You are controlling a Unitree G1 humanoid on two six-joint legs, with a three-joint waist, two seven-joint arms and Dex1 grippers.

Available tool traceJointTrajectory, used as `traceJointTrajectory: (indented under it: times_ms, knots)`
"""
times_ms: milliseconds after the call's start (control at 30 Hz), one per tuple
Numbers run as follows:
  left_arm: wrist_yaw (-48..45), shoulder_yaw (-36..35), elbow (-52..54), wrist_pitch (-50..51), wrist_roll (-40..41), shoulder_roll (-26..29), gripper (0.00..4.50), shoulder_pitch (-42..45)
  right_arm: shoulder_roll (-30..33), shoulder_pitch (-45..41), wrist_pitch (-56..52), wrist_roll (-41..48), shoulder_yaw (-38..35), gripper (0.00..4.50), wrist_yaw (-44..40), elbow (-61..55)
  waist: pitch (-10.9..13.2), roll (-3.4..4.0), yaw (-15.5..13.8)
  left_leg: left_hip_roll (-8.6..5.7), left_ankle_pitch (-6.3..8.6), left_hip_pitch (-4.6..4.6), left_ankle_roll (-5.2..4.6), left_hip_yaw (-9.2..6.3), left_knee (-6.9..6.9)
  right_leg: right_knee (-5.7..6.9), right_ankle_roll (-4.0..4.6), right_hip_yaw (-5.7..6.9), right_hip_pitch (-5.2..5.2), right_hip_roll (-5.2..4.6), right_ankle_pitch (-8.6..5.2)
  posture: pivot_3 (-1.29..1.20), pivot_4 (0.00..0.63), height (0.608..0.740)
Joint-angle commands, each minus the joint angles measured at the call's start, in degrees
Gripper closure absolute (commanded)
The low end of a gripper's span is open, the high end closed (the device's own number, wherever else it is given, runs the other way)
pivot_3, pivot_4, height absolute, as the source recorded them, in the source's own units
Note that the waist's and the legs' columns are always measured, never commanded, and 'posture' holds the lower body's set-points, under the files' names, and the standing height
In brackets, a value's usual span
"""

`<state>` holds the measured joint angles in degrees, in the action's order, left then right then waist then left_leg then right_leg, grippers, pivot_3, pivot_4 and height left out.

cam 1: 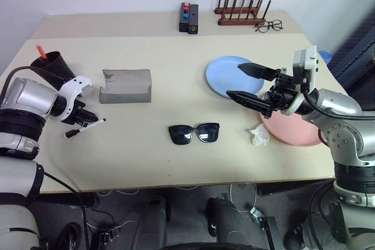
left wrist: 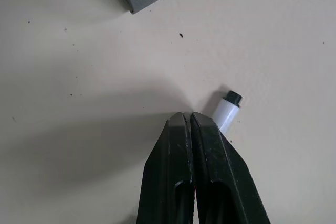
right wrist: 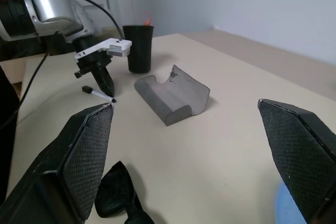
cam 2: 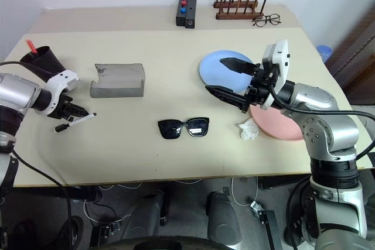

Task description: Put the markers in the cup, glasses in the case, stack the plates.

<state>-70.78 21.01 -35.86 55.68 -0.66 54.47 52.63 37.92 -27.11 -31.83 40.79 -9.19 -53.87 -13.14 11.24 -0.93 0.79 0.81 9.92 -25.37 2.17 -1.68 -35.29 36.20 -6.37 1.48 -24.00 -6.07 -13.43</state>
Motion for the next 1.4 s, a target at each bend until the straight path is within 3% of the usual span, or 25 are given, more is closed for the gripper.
traceJointTrajectory:
  times_ms: [33, 1067, 1400]
  knots:
    - [1.3, -1.9, -0.2, 0.3, -0.5, 1.0, 4.41, 0.2, 0.5, -1.3, 1.4, 0.0, -1.1, 0.00, -0.4, -0.5, 0.0, -0.01, 0.0, 0.00, 0.00, 0.00, 0.00, 0.00, 0.00, 0.00, 0.00, 0.00, 0.00, 0.01, 0.00, 0.00, 0.150, 0.740]
    - [-0.3, -3.1, 5.4, 2.4, 0.7, 2.6, 4.41, -1.0, 0.0, -1.9, 1.8, -0.5, -1.1, 0.00, -1.0, 0.0, 0.0, -0.05, -0.1, 0.00, 0.00, -0.03, 0.00, 0.00, -0.01, 0.00, -0.03, 0.00, 0.00, 0.01, 0.02, 0.00, 0.150, 0.740]
    - [1.2, -10.4, 15.0, 2.9, 6.7, 1.8, 4.41, 2.4, -0.2, -2.4, 2.3, -1.1, -0.7, 0.00, -1.2, 1.0, 0.1, -0.09, -0.1, 0.00, 0.00, -0.04, 0.00, -0.03, -0.02, 0.00, 0.00, 0.00, 0.00, 0.02, 0.01, 0.00, 0.150, 0.740]
